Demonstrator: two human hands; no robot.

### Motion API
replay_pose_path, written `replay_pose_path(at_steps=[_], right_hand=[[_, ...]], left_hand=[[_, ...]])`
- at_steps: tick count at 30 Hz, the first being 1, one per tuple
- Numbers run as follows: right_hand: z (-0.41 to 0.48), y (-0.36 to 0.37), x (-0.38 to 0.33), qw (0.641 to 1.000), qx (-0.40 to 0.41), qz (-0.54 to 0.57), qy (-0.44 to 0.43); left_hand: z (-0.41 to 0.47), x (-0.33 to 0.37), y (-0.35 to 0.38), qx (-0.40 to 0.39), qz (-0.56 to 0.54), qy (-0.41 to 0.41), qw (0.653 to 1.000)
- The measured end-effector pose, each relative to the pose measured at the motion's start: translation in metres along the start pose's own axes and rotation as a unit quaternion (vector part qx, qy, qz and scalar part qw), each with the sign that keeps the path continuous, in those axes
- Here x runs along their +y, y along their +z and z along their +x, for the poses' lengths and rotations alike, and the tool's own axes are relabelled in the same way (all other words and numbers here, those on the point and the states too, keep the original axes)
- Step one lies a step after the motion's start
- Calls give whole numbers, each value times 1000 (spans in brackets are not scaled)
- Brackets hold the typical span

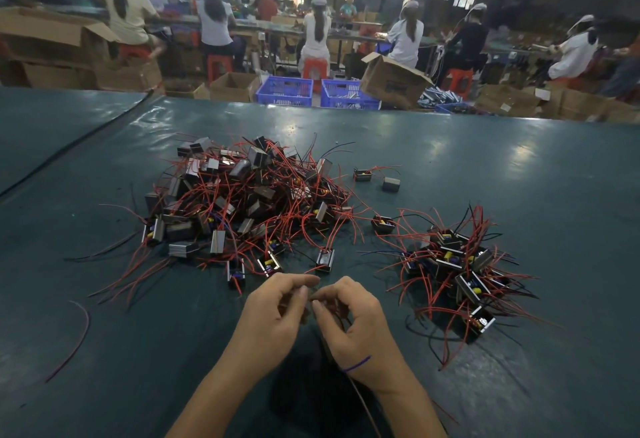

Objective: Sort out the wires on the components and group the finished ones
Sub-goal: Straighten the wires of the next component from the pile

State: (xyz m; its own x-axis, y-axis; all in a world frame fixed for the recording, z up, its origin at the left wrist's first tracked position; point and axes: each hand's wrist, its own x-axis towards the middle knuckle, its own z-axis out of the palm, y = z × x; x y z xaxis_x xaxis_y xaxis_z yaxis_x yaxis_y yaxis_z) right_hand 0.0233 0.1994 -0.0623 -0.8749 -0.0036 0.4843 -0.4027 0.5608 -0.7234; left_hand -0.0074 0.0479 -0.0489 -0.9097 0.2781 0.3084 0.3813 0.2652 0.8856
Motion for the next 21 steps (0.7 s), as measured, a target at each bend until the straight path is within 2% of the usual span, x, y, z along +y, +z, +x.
replay_pose_path(at_steps=[3,6,10,13,18,21], right_hand=[[0,1,-1,1000,6,-4,3],[0,0,-1,1000,2,-1,13],[0,-1,-2,1000,-3,-7,17],[0,-3,-4,1000,-5,-10,12],[-2,-2,-6,999,-21,-45,-17],[-2,-3,-5,998,-26,-50,-19]], left_hand=[[-2,-4,-7,-32,106,130,985],[0,-7,-17,-38,116,175,977],[0,-5,-22,-28,122,189,974],[0,-2,-18,-5,105,158,982],[1,-2,-12,21,31,-7,999],[1,-1,-10,14,12,-17,1000]])
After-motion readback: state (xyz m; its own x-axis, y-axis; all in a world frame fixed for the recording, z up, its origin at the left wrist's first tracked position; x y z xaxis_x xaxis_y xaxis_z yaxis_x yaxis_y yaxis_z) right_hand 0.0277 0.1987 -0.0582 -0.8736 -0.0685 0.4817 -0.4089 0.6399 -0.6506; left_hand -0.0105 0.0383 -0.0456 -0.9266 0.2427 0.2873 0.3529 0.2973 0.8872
